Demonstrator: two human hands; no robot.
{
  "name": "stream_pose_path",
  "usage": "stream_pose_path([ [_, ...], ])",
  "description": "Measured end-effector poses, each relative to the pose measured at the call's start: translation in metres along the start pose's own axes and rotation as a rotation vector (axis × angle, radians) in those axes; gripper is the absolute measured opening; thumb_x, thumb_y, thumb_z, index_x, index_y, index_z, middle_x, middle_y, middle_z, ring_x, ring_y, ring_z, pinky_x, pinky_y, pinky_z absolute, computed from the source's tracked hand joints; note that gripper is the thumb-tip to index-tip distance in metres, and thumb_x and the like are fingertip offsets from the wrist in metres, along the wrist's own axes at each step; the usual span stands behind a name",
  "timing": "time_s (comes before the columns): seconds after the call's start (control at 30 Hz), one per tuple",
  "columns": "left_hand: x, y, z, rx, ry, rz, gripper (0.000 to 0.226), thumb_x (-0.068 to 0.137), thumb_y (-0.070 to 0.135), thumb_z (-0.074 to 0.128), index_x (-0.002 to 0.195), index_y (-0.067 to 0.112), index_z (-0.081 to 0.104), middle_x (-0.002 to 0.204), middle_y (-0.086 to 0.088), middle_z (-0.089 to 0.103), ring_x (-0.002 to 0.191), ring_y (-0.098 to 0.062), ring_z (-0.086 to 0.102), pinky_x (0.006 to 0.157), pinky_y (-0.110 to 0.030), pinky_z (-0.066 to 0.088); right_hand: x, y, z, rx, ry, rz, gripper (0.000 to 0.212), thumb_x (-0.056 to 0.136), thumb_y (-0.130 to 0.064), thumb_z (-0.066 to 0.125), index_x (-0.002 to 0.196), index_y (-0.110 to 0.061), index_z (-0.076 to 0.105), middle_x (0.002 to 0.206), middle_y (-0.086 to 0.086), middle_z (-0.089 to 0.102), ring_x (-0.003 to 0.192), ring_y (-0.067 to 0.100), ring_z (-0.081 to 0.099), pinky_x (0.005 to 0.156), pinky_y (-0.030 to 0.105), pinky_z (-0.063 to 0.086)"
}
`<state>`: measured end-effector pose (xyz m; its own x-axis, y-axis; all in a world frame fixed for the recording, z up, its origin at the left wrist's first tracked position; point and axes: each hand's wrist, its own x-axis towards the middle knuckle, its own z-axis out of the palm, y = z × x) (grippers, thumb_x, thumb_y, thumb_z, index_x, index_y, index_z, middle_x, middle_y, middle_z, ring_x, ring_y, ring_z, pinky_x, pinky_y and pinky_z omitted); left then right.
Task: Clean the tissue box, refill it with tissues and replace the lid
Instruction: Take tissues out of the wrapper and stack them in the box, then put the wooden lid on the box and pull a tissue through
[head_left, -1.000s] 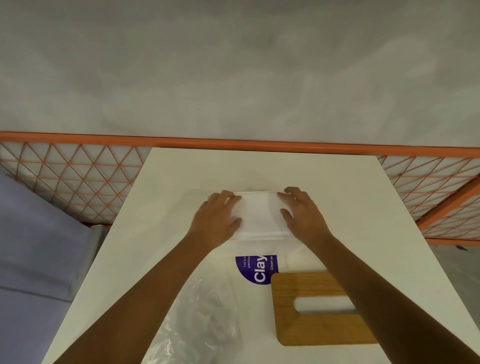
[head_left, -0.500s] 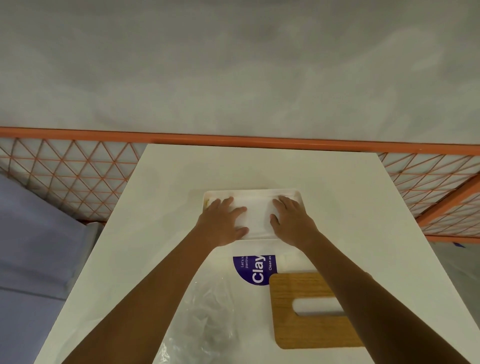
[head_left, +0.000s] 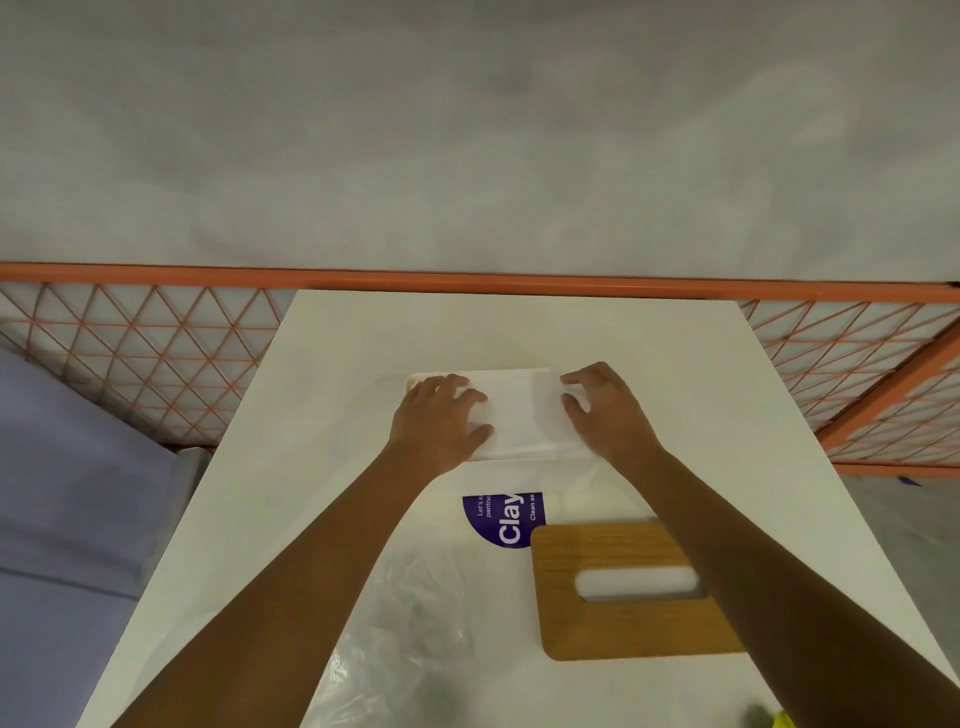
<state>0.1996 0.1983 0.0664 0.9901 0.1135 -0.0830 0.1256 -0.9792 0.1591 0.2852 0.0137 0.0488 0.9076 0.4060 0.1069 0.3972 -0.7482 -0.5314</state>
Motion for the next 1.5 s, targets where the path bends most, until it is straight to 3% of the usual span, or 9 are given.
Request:
stream_pose_path([
  [0.13,-0.023,0.025,-0.006,-0.165,0.216,-0.013,0.04,0.096,0.038,0.043,0.132,0.022,0.049,0.136,0.001,0.044,0.127,-0.017,0.04,0.104,-0.029,0.035,-0.023,0.015,-0.02,0.142,0.17,0.103,0.027,0.092,-0.012,0.051,0.118,-0.008,0.059,0.122,0.009,0.053,0.11,0.022,0.054,0.089,0.023,0.041],
  [0.23,-0.047,0.051,-0.004,-0.38,0.24,-0.035,0.033,0.095,0.031,0.047,0.125,0.018,0.054,0.124,-0.002,0.049,0.116,-0.017,0.049,0.096,-0.029,0.045,-0.049,0.032,-0.027,0.18,0.192,0.21,0.026,0.092,-0.011,0.051,0.117,-0.008,0.06,0.122,0.01,0.053,0.108,0.023,0.056,0.087,0.023,0.041],
  [0.37,-0.074,0.077,0.015,-0.522,0.034,-0.138,0.031,0.095,0.028,0.049,0.123,0.017,0.051,0.122,-0.003,0.049,0.105,-0.018,0.056,0.087,-0.026,0.047,-0.091,0.059,-0.026,0.103,0.108,0.366,0.03,0.092,-0.013,0.051,0.121,-0.009,0.056,0.127,0.011,0.05,0.114,0.027,0.053,0.095,0.034,0.044],
  [0.5,-0.092,0.089,0.045,-0.476,-0.214,-0.259,0.046,0.094,0.032,0.051,0.134,0.013,0.04,0.134,-0.009,0.044,0.121,-0.024,0.049,0.094,-0.03,0.044,-0.126,0.078,-0.021,0.037,-0.068,0.605,0.041,0.09,-0.013,0.048,0.131,-0.008,0.045,0.133,0.014,0.041,0.122,0.031,0.045,0.099,0.045,0.043],
  [0.73,-0.109,0.101,0.071,-0.501,-0.452,-0.364,0.054,0.095,0.031,0.047,0.142,0.011,0.029,0.137,-0.012,0.049,0.123,-0.027,0.05,0.099,-0.034,0.043,-0.159,0.088,-0.014,-0.17,-0.178,0.772,0.049,0.091,-0.031,0.046,0.13,-0.001,0.038,0.129,0.016,0.038,0.123,0.031,0.036,0.096,0.041,0.039],
  [0.93,-0.114,0.111,0.076,-0.736,-0.354,-0.411,0.05,0.095,0.028,0.047,0.141,0.013,0.032,0.132,-0.01,0.054,0.121,-0.026,0.052,0.099,-0.034,0.043,-0.168,0.094,-0.008,-0.089,-0.171,0.859,0.059,0.088,-0.036,0.054,0.131,0.0,0.037,0.131,0.017,0.038,0.123,0.034,0.037,0.098,0.043,0.039],
  [1.17,-0.11,0.112,0.076,-0.781,-0.195,-0.419,0.05,0.092,0.021,0.054,0.14,0.015,0.038,0.129,-0.01,0.054,0.118,-0.025,0.053,0.097,-0.034,0.045,-0.164,0.097,-0.018,0.032,-0.106,0.89,0.064,0.079,-0.041,0.065,0.125,-0.001,0.045,0.125,0.016,0.048,0.115,0.035,0.049,0.09,0.044,0.044],
  [1.37,-0.089,0.1,0.034,-0.759,0.031,-0.314,0.054,0.091,0.004,0.048,0.143,0.015,0.036,0.122,-0.011,0.051,0.109,-0.022,0.055,0.086,-0.022,0.042,-0.136,0.075,-0.045,0.179,0.133,0.791,0.064,0.078,-0.037,0.068,0.127,-0.002,0.046,0.126,0.017,0.05,0.115,0.036,0.051,0.091,0.046,0.044],
  [1.5,-0.077,0.078,-0.001,-0.776,0.156,-0.331,0.047,0.091,0.0,0.047,0.137,0.011,0.045,0.112,-0.011,0.05,0.109,-0.025,0.058,0.08,-0.014,0.037,-0.107,0.045,-0.053,0.23,0.188,0.705,0.062,0.079,-0.036,0.067,0.128,-0.005,0.045,0.127,0.013,0.048,0.114,0.032,0.051,0.089,0.043,0.045],
])
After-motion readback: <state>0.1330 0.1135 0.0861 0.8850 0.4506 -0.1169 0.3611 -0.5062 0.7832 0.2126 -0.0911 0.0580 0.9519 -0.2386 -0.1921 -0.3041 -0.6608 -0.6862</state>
